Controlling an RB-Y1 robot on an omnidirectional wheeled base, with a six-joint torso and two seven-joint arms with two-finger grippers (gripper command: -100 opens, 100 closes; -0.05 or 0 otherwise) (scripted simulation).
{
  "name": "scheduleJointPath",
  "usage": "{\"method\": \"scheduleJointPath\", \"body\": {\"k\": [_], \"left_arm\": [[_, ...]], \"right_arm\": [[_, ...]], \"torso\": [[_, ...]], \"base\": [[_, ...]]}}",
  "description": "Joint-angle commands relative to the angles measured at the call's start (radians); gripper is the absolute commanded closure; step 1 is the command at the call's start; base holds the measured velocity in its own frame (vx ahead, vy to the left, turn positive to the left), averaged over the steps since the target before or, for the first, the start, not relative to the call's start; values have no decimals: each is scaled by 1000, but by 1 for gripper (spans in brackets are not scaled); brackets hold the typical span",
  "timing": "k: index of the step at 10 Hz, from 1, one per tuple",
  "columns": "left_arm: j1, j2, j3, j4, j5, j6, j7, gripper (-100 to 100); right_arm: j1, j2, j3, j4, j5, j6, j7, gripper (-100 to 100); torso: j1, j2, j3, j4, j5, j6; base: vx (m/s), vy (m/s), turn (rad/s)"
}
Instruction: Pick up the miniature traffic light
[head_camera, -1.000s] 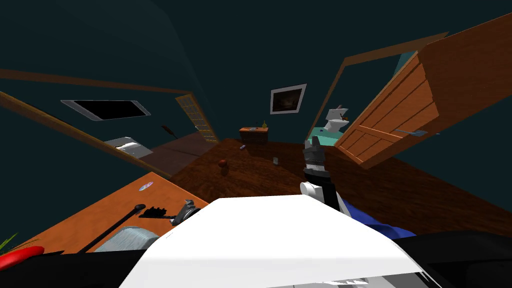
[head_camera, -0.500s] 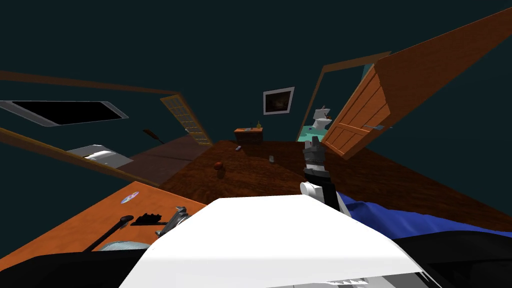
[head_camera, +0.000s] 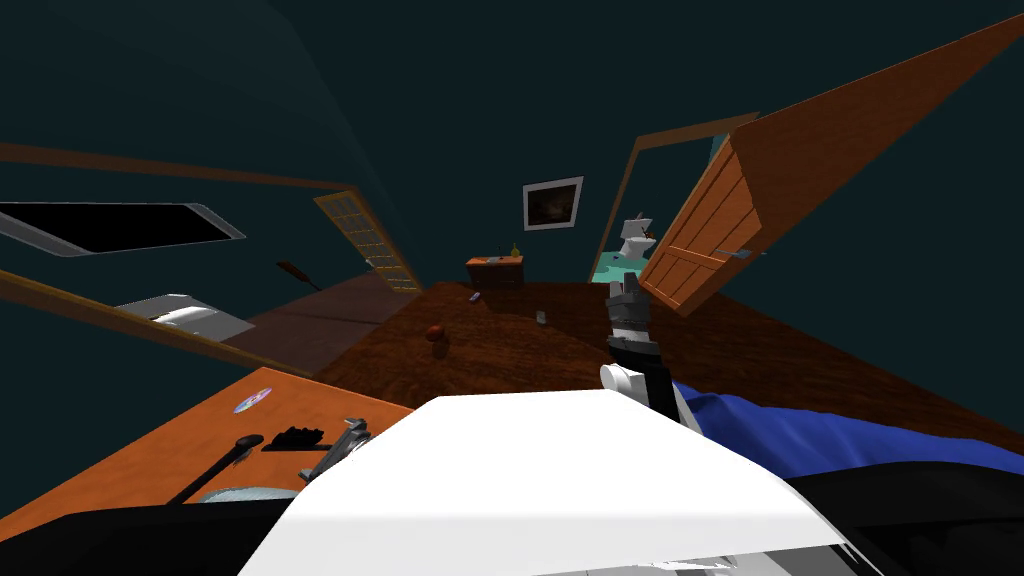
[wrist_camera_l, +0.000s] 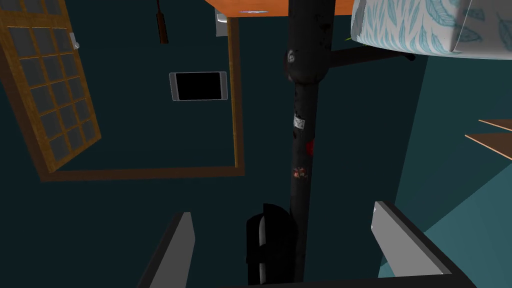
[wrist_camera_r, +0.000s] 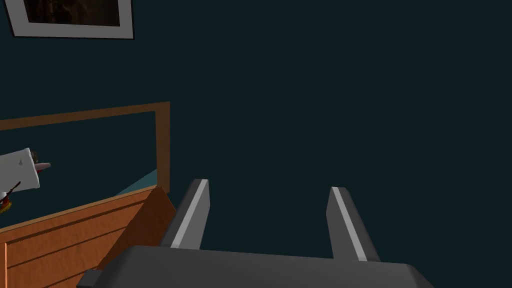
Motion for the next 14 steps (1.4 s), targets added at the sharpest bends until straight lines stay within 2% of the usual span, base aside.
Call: {"method": "scheduleJointPath", "body": {"k": [1, 2, 3, 4, 6, 7, 8, 9, 10, 11, 12, 13, 14], "left_arm": [[-4, 4, -4, 28, -6, 10, 12, -100], [-3, 2, -3, 19, -4, 5, 9, -100], [-3, 2, -3, 21, -4, 6, 11, 0], [-30, -36, 0, -2, -32, 18, -36, -100], [-30, -36, 0, 21, -32, 18, -36, -100], [-30, -36, 0, 3, -32, 18, -36, -100], [-57, -74, 2, -25, -60, 31, -80, -100], [-57, -74, 2, -25, -60, 31, -84, -100], [-84, -113, 4, -49, -88, 43, -121, -100], [-65, -113, 4, -108, -88, 43, -131, -100], [-84, -113, 4, -62, -88, 43, -131, -100], [-84, -113, 4, -49, -88, 43, -131, -100], [-111, -151, 7, -72, -115, 56, -178, -100]], "right_arm": [[0, 0, 0, 0, 0, 0, 0, 0], [0, 0, 0, 0, 0, 0, 0, 0], [0, 0, 0, 0, 0, 0, 0, 0], [0, 0, 0, 0, 0, 0, 0, 0], [0, 0, 0, 0, 0, 0, 0, 0], [0, 0, 0, 0, 0, 0, 0, 0], [0, 0, 0, 0, 0, 0, 0, 0], [0, 0, 0, 0, 0, 0, 0, 0], [0, 0, 0, 0, 0, 0, 0, 0], [0, 0, 0, 0, 0, 0, 0, 0], [0, 0, 0, 0, 0, 0, 0, 0], [0, 0, 0, 0, 0, 0, 0, 0], [0, 0, 0, 0, 0, 0, 0, 0]], "torso": [[0, 0, 0, 0, 0, 0], [0, 0, 0, 0, 0, 0], [0, 0, 0, 0, 0, 0], [0, -1, -1, 0, 0, 0], [4, 1, 0, 0, 1, 0], [2, 1, 0, 0, 1, 0], [0, 0, 0, 0, 0, 0], [2, 0, 0, 0, 1, 0], [3, 1, 0, 0, 1, 0], [5, 1, 1, 0, 1, 0], [5, 1, 0, 0, 1, 0], [2, 0, 0, 0, 1, 0], [0, 0, 0, 0, 0, 0]], "base": [[-28, 18, -57], [-17, 12, -16], [0, 0, 0], [-25, 64, 192], [-38, 58, 52], [-12, 13, -8], [-40, 56, 248], [-36, 62, 94], [-43, 107, 172], [-42, 86, 94], [-24, 36, -22], [-8, 9, -9], [-30, 71, 219]]}}
